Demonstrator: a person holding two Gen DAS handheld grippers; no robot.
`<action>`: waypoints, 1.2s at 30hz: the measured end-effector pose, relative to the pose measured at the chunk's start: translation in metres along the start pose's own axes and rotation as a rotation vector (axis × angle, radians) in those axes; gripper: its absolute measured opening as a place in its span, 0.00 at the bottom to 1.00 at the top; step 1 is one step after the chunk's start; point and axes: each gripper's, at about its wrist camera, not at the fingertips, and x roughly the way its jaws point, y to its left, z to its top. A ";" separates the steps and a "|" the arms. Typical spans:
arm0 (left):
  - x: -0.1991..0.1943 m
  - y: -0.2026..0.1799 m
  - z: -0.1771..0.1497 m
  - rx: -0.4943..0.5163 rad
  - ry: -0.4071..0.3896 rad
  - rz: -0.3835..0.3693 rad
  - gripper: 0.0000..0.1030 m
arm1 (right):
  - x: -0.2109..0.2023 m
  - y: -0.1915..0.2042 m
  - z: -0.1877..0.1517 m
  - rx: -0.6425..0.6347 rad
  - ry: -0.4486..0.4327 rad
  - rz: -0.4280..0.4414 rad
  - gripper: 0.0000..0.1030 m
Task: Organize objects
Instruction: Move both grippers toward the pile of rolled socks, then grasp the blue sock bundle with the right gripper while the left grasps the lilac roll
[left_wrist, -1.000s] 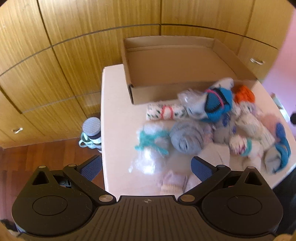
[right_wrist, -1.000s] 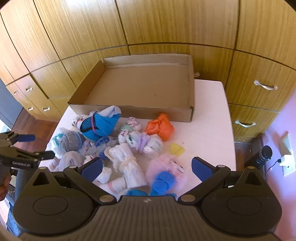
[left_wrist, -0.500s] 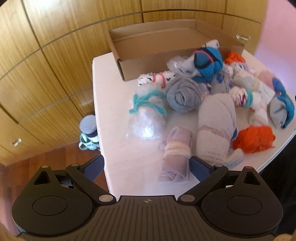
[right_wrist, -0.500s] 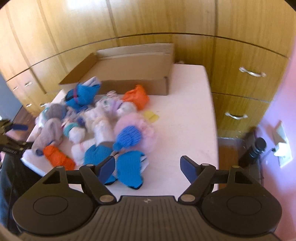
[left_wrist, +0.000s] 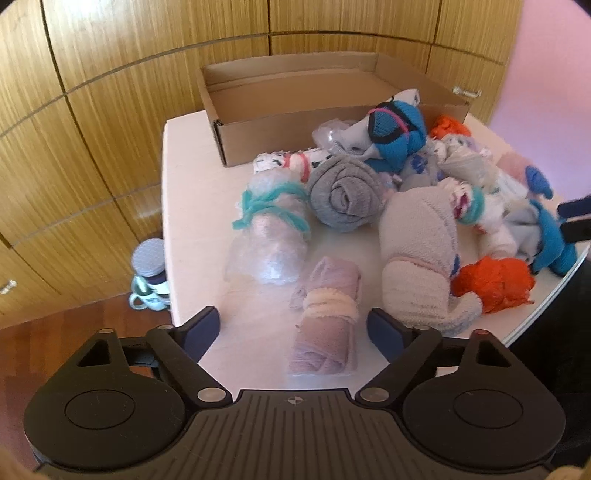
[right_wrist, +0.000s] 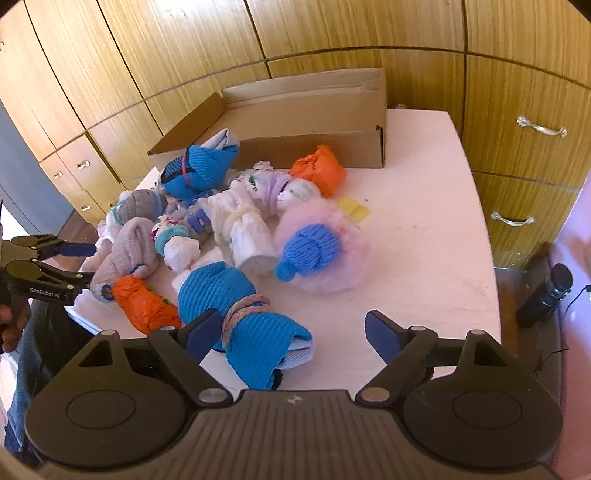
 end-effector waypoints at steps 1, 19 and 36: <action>-0.001 -0.001 0.000 0.004 -0.006 -0.001 0.80 | 0.000 0.001 0.000 0.000 -0.003 0.004 0.76; -0.009 -0.012 -0.005 0.043 -0.034 -0.043 0.47 | 0.003 0.028 -0.001 -0.180 -0.017 0.083 0.62; -0.018 -0.013 -0.001 0.038 -0.047 -0.086 0.31 | -0.007 0.033 0.000 -0.196 -0.025 0.084 0.42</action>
